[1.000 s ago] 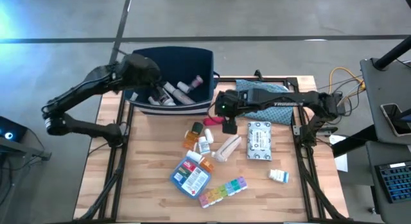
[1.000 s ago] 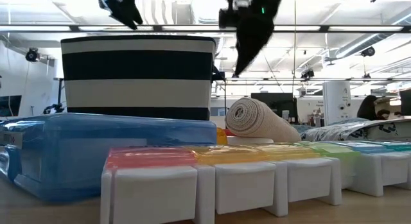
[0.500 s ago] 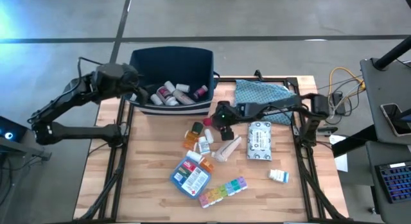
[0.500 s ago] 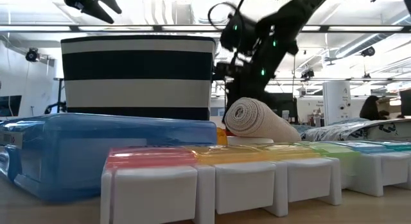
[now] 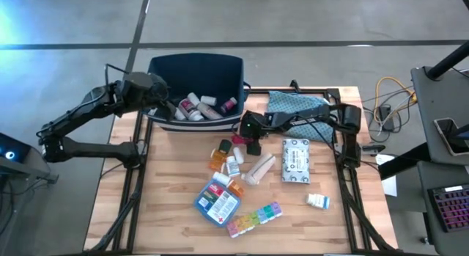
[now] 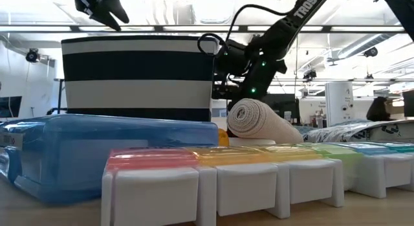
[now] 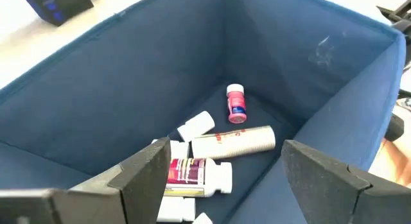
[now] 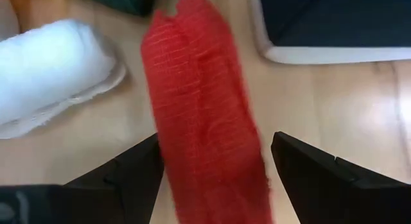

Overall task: Pick & place medical supplies in basket/bin
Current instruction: Put the red bandage into the blue bin

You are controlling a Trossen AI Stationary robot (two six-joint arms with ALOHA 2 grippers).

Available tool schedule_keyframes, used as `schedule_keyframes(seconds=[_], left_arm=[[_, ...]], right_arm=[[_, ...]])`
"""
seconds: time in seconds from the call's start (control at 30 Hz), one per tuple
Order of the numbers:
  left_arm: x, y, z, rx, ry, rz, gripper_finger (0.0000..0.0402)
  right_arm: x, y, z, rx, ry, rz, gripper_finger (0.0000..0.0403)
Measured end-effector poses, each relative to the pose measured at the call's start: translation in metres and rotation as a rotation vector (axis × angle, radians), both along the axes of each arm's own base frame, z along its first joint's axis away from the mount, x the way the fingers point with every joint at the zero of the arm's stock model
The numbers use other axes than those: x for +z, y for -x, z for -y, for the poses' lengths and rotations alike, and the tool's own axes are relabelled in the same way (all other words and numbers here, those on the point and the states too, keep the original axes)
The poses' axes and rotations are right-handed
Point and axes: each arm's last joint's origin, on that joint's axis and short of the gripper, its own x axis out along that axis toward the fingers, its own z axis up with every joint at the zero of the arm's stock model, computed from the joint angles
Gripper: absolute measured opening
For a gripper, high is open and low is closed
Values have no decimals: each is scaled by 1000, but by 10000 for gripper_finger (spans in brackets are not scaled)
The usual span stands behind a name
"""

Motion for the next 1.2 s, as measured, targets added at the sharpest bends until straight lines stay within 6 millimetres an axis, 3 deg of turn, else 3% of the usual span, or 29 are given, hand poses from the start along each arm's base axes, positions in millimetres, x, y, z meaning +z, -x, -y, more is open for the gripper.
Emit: schedule_keyframes(seconds=[0.37,0.7,0.97,1.2], left_arm=[[2,-4,-2,3,2,-2,275],[26,10,6,85,63,186,275],[25,30,15,164,154,305,275],[24,37,19,168,209,330,275]], right_arm=[[8,-3,-5,-14,-20,-23,263],[18,6,-19,-4,-49,-132,172],[84,18,-39,-16,-48,55,91],[168,51,-75,18,-73,336,84]])
